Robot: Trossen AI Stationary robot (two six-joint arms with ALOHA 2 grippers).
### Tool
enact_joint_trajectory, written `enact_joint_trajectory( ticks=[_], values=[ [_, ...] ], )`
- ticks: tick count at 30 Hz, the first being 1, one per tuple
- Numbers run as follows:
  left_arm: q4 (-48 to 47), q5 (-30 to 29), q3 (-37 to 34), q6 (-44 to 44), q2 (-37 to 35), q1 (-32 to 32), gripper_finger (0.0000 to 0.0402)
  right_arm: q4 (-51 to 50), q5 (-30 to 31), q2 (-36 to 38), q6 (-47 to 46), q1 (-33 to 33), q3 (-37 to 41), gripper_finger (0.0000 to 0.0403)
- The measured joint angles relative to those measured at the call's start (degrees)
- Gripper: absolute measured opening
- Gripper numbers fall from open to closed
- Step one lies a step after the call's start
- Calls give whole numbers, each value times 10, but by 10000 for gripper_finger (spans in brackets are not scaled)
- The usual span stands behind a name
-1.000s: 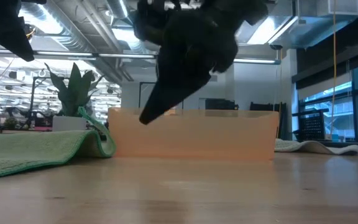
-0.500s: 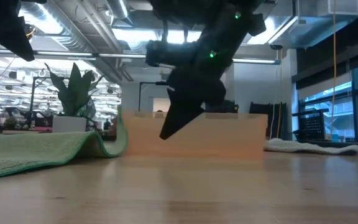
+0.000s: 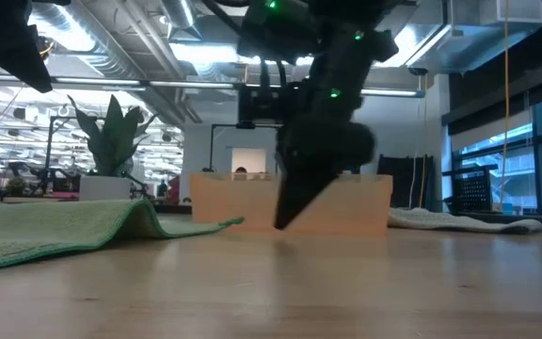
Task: Roll microfiber towels into tight, uniform cylinder then place into a basket
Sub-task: Fold the green microfiber towel
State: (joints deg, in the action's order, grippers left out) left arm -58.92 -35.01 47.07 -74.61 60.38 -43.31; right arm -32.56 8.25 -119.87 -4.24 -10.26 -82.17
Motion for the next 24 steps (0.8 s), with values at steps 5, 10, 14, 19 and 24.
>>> enact_joint_trajectory(
  ticks=[5,10,14,19,24],
  values=[
    [0,-3,0,0,0,0,80,-95,73,0,-63,-10,0,33],
    [0,-13,0,0,0,0,80,-136,162,0,-90,-5,0,33],
    [0,-20,0,0,0,0,80,-139,176,0,-75,9,0,33],
    [1,-20,0,0,0,0,80,-139,194,0,-60,30,0,33],
    [1,-20,0,0,0,0,80,-138,185,1,-63,35,-15,33]
  ],
)
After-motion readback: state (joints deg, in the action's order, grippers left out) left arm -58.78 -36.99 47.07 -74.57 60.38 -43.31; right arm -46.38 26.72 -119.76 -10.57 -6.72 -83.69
